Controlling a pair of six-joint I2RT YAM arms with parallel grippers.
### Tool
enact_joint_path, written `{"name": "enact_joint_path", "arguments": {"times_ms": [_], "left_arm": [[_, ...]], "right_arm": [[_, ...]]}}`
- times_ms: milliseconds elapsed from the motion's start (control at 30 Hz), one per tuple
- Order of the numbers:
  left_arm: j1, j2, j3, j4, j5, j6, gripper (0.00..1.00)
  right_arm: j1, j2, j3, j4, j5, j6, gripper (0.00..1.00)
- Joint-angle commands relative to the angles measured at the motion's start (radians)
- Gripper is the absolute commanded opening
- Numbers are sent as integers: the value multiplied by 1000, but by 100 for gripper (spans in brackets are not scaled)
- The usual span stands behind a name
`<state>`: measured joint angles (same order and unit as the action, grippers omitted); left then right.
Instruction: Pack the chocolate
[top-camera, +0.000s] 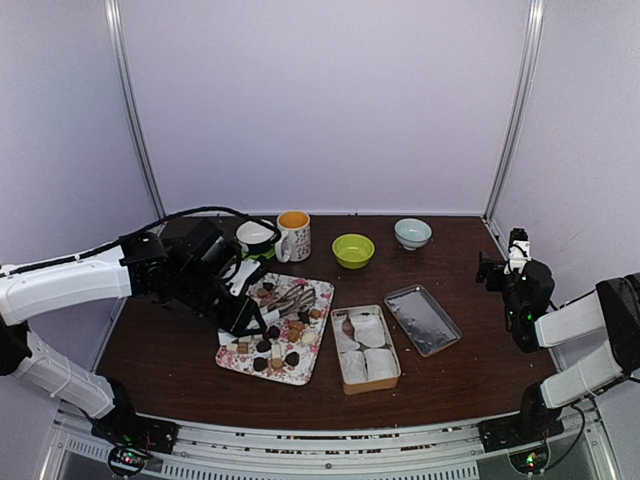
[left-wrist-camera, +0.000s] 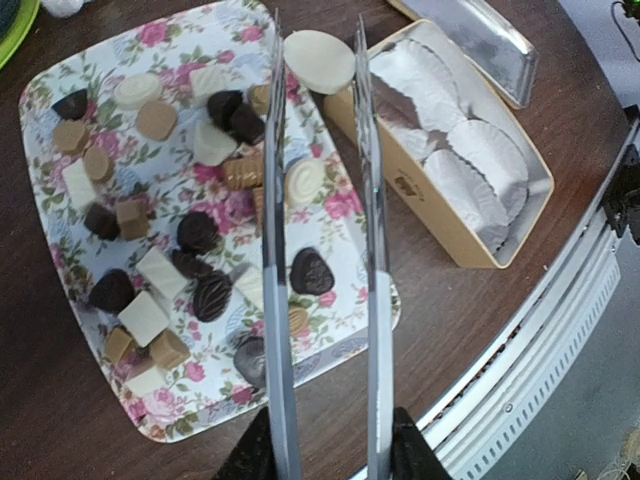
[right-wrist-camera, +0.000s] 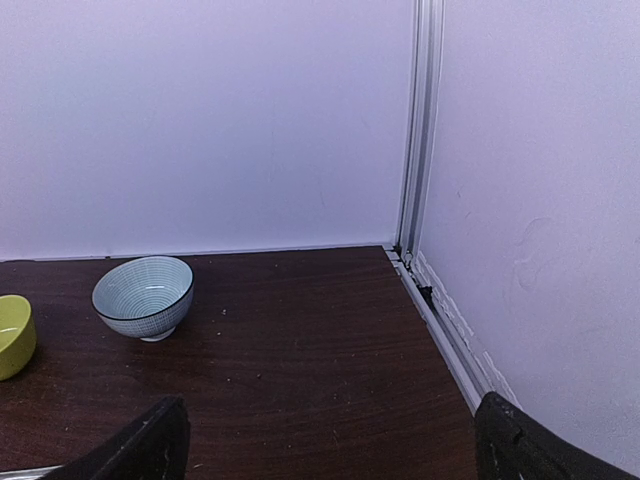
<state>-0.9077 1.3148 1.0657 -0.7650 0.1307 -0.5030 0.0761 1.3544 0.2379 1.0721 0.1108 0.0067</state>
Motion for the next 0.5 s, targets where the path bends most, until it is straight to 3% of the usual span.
{"name": "enact_joint_path", "arguments": {"times_ms": [0,267,467], "left_arm": [[-46,14,14,156,66,40,25],[-141,185,110,197,42,84,25],[-149,234,144,202,36,97,25]], "right_arm": [[-7,3,16,6,15,7,100],[-7,5,16,6,17,8,100],[-7,4,16,6,16,7,100]]}}
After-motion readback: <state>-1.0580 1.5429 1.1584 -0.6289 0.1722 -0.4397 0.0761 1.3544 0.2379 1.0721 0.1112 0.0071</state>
